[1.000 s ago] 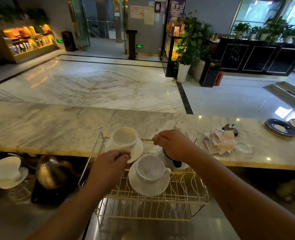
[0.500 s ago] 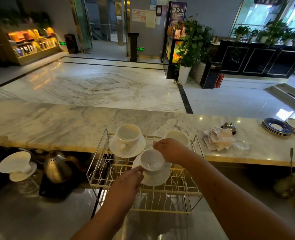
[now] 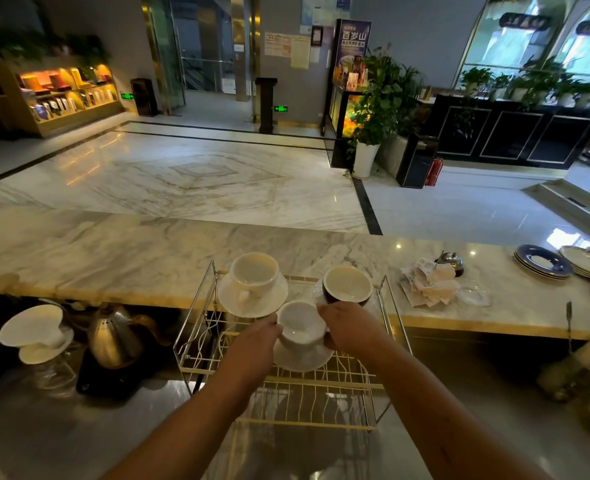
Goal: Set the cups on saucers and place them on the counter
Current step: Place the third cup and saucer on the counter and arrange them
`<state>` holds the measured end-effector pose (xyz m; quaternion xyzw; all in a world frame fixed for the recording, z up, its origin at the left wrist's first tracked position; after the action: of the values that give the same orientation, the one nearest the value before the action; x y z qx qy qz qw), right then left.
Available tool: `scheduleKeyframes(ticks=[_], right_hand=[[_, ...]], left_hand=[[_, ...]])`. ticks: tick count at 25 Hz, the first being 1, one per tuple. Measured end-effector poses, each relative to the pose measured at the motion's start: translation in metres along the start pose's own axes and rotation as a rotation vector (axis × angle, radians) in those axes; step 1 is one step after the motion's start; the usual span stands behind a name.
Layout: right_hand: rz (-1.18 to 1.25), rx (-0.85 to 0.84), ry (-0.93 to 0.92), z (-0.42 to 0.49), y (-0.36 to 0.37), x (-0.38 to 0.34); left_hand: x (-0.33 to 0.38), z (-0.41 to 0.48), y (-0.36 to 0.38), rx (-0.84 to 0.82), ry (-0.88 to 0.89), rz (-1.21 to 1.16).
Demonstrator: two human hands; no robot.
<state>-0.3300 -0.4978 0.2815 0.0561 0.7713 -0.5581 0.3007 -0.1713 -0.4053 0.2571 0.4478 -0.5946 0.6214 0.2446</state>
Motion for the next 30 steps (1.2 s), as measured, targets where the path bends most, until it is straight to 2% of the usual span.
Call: scheduleKeyframes(ticks=[5,11,14,15,17,19,21,25,30], right_hand=[[-0.074,0.011,-0.085,-0.014,0.019,0.014],[0.037,0.058,-0.064,-0.024,0.035,0.019],[0.239,0.115,-0.028,-0.027,0.035,0.024],[0.287,0.157,-0.016,-0.029,0.033,0.026],[0.415,0.305,0.045,-0.033,0.023,0.035],[0.384,0.448,0.07,-0.031,0.009,0.045],[0.294,0.496,0.101,-0.023,0.0,0.05],[0.239,0.483,0.177,-0.006,-0.003,0.055],[0.218,0.39,0.186,0.008,0.003,0.062]], left_hand=[[0.001,0.02,-0.005,-0.021,-0.02,-0.009],[-0.005,0.036,-0.005,-0.046,0.024,0.055],[-0.007,0.036,-0.005,-0.043,0.037,0.08],[-0.007,0.033,-0.008,-0.005,0.067,0.136],[-0.015,0.03,-0.021,0.187,0.052,0.129],[-0.026,0.031,-0.039,0.396,0.006,0.116],[-0.033,0.035,-0.051,0.477,-0.036,0.175],[-0.04,0.056,-0.056,0.386,-0.181,0.235],[-0.038,0.074,-0.052,0.294,-0.146,0.291]])
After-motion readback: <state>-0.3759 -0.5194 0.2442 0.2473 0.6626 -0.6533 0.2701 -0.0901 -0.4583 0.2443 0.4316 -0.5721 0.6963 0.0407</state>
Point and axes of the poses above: each hand's wrist, its own z-axis towards the middle knuckle, its own y-axis out of the palm, x = y × z, the point moved 3 cm from there along z, towards the middle knuckle, and after that the axes turned 3 degrees about -z, right-handed, at the moved point
